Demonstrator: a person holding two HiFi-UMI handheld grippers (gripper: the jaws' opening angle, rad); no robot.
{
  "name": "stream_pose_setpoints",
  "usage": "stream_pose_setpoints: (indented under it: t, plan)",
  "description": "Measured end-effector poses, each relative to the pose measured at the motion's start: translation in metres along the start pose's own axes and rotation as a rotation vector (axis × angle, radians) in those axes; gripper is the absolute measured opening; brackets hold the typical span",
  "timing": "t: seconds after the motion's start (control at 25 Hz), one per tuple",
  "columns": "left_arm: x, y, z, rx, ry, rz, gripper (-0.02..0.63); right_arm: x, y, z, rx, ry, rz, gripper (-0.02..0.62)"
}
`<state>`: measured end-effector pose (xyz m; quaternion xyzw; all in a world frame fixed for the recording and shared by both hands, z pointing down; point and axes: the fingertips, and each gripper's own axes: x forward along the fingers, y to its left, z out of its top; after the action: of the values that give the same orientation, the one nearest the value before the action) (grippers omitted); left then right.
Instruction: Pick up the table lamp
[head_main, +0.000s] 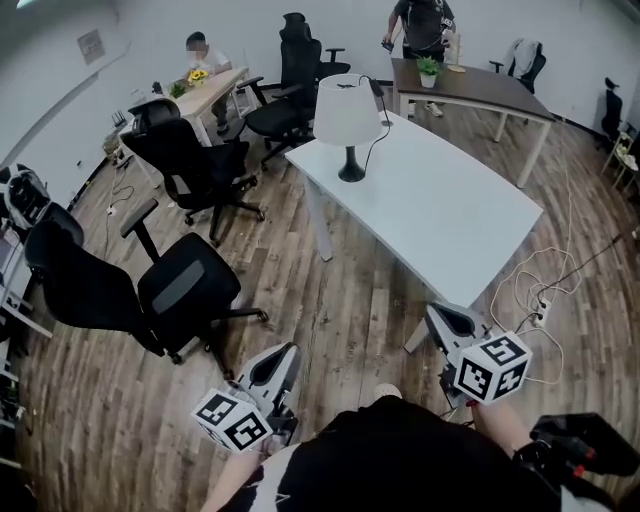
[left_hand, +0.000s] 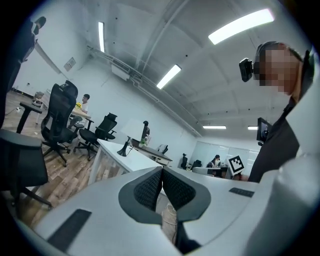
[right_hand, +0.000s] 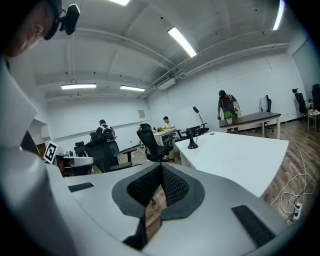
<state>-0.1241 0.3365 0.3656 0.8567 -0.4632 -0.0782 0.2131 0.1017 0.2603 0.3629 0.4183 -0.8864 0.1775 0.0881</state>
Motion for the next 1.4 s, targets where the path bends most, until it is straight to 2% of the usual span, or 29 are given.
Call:
stream_pose_setpoints:
  t: [0.12, 0.24, 0.44, 0.64, 1.04, 1.4]
  plan:
    - [-0.002, 0.013, -0.005, 0.004, 0.036, 0.033, 0.014, 0.010, 0.001, 0.001, -0.004, 0.011, -0.001, 0.015]
    - [0.003, 0.029, 0.002, -0.014, 0.024, 0.042, 0.014, 0.030, 0.002, 0.007, -0.008, 0.001, 0.013, 0.015]
    - [0.025, 0.052, 0.019, 0.004, 0.015, 0.053, 0.014, 0.069, -0.008, 0.023, -0.035, 0.002, 0.038, 0.015]
    - [0.059, 0.079, 0.033, 0.001, 0.027, 0.059, 0.014, 0.119, -0.035, 0.048, 0.009, -0.014, 0.052, 0.015]
    - [0.151, 0.143, 0.052, -0.066, 0.023, 0.080, 0.014, 0.210, -0.104, 0.078, -0.005, 0.028, 0.057, 0.015]
    - [0.235, 0.178, 0.071, -0.076, 0.027, 0.075, 0.014, 0.264, -0.173, 0.107, 0.018, 0.029, 0.037, 0.015]
